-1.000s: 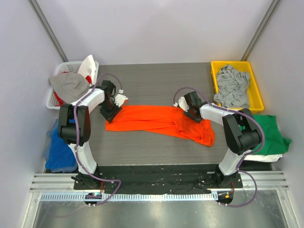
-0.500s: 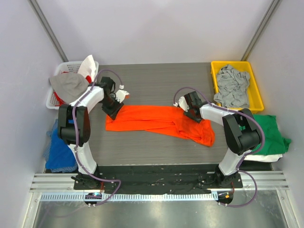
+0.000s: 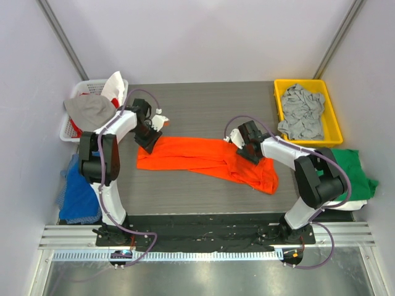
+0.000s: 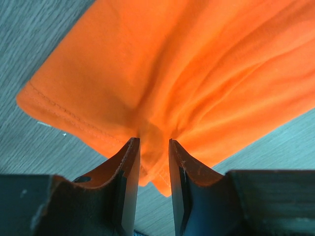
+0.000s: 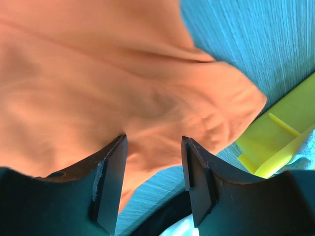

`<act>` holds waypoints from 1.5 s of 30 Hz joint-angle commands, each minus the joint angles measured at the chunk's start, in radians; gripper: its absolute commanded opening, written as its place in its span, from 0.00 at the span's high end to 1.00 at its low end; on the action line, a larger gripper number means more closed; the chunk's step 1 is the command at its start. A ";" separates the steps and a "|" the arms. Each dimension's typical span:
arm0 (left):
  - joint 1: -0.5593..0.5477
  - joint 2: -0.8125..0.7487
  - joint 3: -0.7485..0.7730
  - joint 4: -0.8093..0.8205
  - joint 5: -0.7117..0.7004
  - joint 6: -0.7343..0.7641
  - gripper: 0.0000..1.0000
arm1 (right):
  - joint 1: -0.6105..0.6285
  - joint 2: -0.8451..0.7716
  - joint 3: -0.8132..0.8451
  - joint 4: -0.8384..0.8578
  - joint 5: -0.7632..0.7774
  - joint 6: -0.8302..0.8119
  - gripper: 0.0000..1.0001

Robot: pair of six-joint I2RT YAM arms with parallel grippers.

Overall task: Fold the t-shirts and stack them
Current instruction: Fold the tshirt

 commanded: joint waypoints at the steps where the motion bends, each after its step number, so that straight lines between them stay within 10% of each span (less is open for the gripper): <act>1: -0.002 0.009 0.033 0.021 0.015 -0.017 0.66 | 0.029 -0.081 -0.009 -0.043 -0.035 0.037 0.44; 26: -0.006 -0.138 -0.077 -0.025 -0.009 0.026 0.66 | 0.080 -0.116 -0.076 -0.068 -0.007 0.051 0.43; 32: -0.006 -0.133 -0.097 0.004 -0.065 0.062 0.49 | 0.086 -0.115 -0.078 -0.066 -0.009 0.057 0.43; 45: -0.005 -0.098 -0.100 0.060 -0.083 0.072 0.47 | 0.086 -0.124 -0.105 -0.063 -0.001 0.052 0.43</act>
